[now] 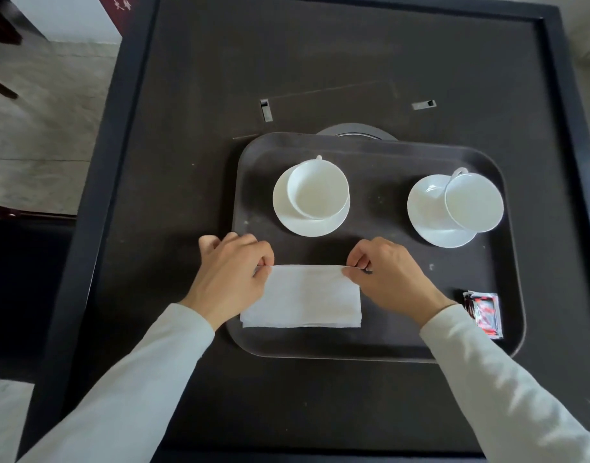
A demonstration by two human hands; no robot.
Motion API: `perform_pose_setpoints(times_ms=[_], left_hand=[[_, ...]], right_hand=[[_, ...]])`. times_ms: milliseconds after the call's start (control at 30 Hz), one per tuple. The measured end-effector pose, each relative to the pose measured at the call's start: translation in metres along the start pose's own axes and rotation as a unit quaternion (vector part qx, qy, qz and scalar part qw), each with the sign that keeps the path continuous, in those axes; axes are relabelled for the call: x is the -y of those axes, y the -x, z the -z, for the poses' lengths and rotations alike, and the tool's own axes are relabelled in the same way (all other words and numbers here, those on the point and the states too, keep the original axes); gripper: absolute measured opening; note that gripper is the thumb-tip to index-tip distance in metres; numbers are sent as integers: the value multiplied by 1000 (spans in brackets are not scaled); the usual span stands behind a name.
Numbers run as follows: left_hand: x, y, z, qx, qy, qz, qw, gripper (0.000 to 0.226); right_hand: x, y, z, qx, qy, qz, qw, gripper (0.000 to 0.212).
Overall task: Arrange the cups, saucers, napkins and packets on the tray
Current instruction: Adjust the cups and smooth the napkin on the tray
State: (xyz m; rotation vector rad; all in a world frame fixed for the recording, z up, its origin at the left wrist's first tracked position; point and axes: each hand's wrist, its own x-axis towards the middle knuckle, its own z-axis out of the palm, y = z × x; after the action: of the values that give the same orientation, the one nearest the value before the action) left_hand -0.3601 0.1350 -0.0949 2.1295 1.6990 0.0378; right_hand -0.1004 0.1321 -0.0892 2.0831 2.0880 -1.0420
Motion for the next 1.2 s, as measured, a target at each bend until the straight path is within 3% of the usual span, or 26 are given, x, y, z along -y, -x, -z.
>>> perform_pose_setpoints(times_ms=[200, 267, 333, 433, 533, 700, 933, 1100, 1200], left_hand=[[-8, -3, -2, 4, 11, -3, 1000, 11], [-8, -1, -1, -7, 16, 3, 1000, 14], [-10, 8, -1, -42, 17, -2, 999, 27], [-24, 33, -12, -91, 43, -49, 994, 42], [-45, 53, -35, -42, 25, -85, 995, 63], [-49, 63, -64, 50, -26, -57, 997, 75], [-44, 64, -63, 16, -49, -10, 999, 69], [-46, 62, -54, 17, -44, 4, 999, 68], [-41, 65, -51, -28, -18, -43, 999, 59]], right_hand=[[-4, -2, 14, 21, 10, -10, 1000, 12], [-3, 3, 12, 21, 14, -14, 1000, 22], [2, 13, 2, -54, 37, -5, 998, 35], [22, 34, -31, -184, 7, 87, 979, 44], [32, 45, -66, -138, 31, 180, 973, 55], [16, 45, -91, -72, 118, 165, 977, 61], [-10, 36, -85, -115, 176, 88, 974, 93], [-6, 36, -83, -122, 140, 92, 978, 92], [-17, 44, -73, -151, 37, 147, 977, 78]])
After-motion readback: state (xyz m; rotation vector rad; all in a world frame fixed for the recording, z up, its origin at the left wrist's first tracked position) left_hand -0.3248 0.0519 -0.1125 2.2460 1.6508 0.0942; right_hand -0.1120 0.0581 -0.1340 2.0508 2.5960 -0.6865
